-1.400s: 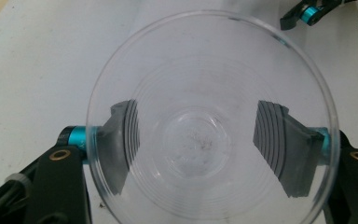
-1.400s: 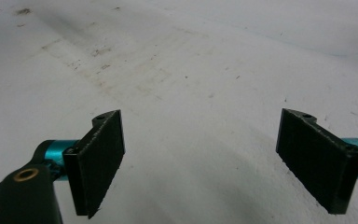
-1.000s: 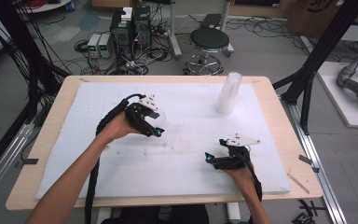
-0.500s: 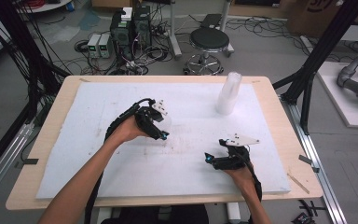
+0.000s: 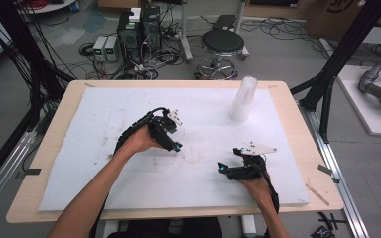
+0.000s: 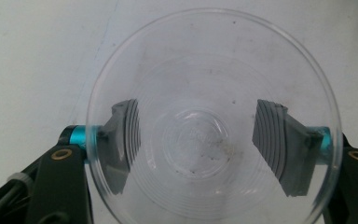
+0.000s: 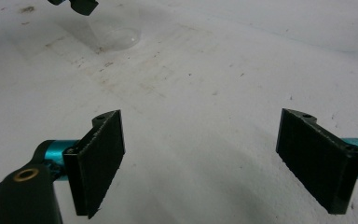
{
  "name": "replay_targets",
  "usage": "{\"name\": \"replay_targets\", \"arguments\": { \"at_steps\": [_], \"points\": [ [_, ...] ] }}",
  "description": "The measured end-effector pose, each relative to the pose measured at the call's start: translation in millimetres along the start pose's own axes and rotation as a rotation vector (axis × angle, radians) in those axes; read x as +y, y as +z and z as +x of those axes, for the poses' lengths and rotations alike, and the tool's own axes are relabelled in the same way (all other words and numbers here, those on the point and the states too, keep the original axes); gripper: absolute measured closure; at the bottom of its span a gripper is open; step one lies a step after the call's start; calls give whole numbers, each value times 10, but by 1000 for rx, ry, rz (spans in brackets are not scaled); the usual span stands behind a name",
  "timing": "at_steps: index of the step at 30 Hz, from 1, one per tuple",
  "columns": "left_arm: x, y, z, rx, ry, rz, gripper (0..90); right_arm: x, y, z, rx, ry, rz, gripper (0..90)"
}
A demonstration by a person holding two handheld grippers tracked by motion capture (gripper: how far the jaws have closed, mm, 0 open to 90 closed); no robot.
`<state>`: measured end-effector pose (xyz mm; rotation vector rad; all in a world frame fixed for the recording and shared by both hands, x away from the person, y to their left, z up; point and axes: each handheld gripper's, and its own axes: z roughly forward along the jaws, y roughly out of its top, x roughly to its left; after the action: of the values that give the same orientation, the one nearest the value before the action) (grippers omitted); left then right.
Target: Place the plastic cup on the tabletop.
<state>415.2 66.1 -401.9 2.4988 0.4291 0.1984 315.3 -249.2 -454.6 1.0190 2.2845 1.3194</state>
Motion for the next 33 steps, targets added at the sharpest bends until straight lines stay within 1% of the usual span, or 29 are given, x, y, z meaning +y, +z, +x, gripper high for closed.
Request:
{"name": "replay_targets", "arguments": {
  "at_steps": [2,3,4,5,7,9,10,12,15,18,19,20,21,23,24,25,26,28,29,30,31,32,33],
  "points": [
    [-26,16,-4,13,-6,-15,274,0,0,-1,1,1,1,152],
    [-46,32,2,27,-13,-15,244,1,2,-2,2,-1,1,151],
    [-71,54,7,21,-37,-17,183,1,1,-1,1,0,2,151],
    [-100,70,21,3,-48,-15,160,1,2,-1,0,-3,3,151],
    [-117,83,26,-9,-46,2,149,1,2,1,1,2,4,151],
    [-123,67,24,-10,-52,-24,125,1,4,-6,3,3,7,151],
    [-125,58,24,-11,-44,-32,125,3,5,-6,4,6,9,151],
    [-134,58,18,-14,-44,-24,125,3,10,-11,4,4,9,151],
    [-178,59,11,-15,-55,-37,125,2,7,-10,6,4,8,151],
    [-259,24,-2,-14,-76,-55,125,2,7,-10,9,7,7,151],
    [-296,2,-4,-11,-80,-66,125,2,7,-11,10,8,7,151],
    [-348,-35,-15,-12,-96,-83,125,2,6,-13,9,6,4,151],
    [-382,-62,-21,-10,-98,-91,125,1,3,-11,5,7,3,151],
    [-487,-134,-44,-2,-115,-127,125,1,1,-14,7,5,2,151],
    [-538,-174,-55,-5,-127,-134,125,0,0,-14,6,6,1,151],
    [-597,-221,-73,6,-134,-159,125,0,0,-13,8,9,2,151],
    [-662,-258,-103,16,-157,-203,125,0,-2,-13,9,10,2,151],
    [-786,-347,-156,33,-174,-241,126,0,0,-16,10,9,1,151],
    [-851,-378,-195,49,-190,-266,125,0,-2,-13,7,10,3,151],
    [-920,-420,-220,62,-193,-273,125,0,-2,-11,5,8,2,151],
    [-994,-452,-248,64,-208,-293,125,-1,-4,-9,7,7,0,151],
    [-1091,-488,-279,68,-229,-327,125,-1,-4,-9,9,6,-3,151],
    [-1148,-508,-300,78,-242,-344,125,-1,-5,-10,12,9,-2,151]
  ]
}}
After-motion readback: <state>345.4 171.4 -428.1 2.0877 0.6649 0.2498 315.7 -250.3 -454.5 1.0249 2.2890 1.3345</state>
